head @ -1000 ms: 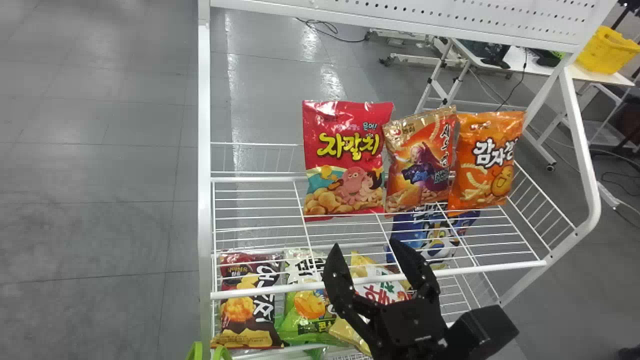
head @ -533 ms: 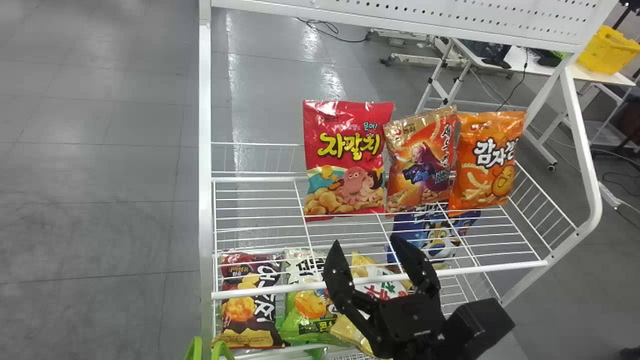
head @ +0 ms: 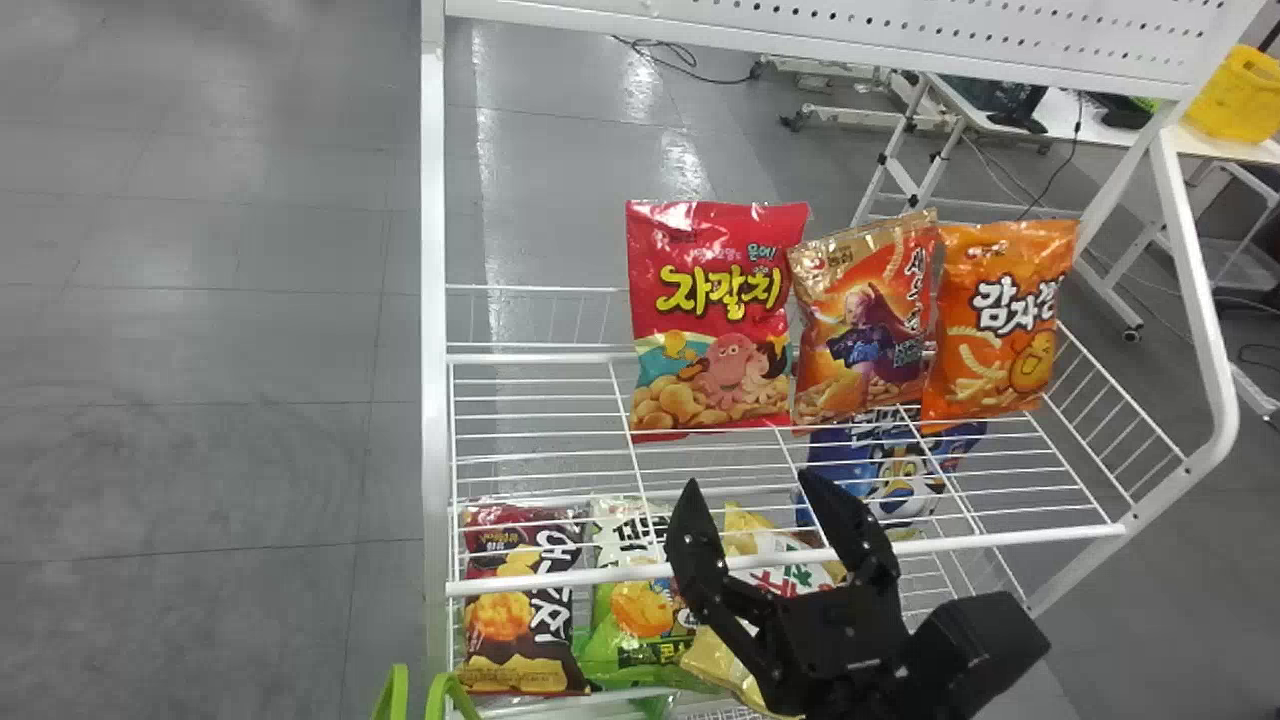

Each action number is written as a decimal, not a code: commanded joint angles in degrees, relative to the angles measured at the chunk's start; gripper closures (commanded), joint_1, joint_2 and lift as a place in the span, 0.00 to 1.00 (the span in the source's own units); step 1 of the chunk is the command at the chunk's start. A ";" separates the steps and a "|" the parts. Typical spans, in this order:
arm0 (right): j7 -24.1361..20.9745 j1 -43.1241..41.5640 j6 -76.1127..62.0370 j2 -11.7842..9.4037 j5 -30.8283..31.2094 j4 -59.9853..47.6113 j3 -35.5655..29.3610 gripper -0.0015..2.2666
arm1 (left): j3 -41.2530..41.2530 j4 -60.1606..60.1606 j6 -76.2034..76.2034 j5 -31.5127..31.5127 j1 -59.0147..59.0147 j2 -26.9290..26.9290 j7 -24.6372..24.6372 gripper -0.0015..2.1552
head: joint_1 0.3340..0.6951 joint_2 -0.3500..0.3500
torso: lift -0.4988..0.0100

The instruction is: Hold basket handle with left hand then pick spicy shrimp crackers with right hand and place into basket

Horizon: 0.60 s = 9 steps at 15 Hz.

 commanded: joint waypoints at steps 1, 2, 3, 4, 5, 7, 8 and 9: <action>0.00 0.27 -0.18 0.01 0.00 -0.13 -0.02 0.03 | 0.01 0.09 0.07 0.01 0.00 -0.32 -0.16 0.84 | 1.00 0.12 | 0.91; 0.00 0.36 -0.18 0.01 0.00 -0.22 -0.02 0.03 | 0.01 0.09 0.07 0.01 0.00 -0.32 -0.25 0.84 | 1.00 0.12 | 0.91; 0.00 0.45 -0.35 0.01 0.00 -0.13 -0.02 0.03 | 0.10 0.09 0.07 0.01 0.00 -0.32 -0.25 0.84 | 1.00 0.12 | 0.91; 0.00 0.45 -0.53 0.01 -0.09 -0.22 -0.02 0.03 | 0.19 0.09 0.07 0.01 0.00 -0.32 -0.34 0.84 | 1.00 0.12 | 0.91; 0.00 0.45 -0.53 0.10 -0.09 -0.22 -0.02 0.04 | 0.36 0.09 0.07 0.10 0.00 -0.32 -0.34 0.84 | 1.00 0.12 | 0.91; 0.00 0.45 -0.53 0.18 -0.18 -0.22 0.07 0.04 | 0.54 0.09 0.07 0.19 0.09 -0.32 -0.34 0.84 | 1.00 0.12 | 0.91; 0.00 0.45 -0.35 0.18 -0.18 -0.22 0.07 0.04 | 0.63 0.09 0.07 0.19 0.09 -0.32 -0.34 0.84 | 1.00 0.13 | 0.91; 0.00 0.45 -0.35 0.18 -0.26 -0.22 0.07 0.04 | 0.63 0.09 0.07 0.19 0.09 -0.32 -0.34 0.84 | 1.00 0.13 | 0.91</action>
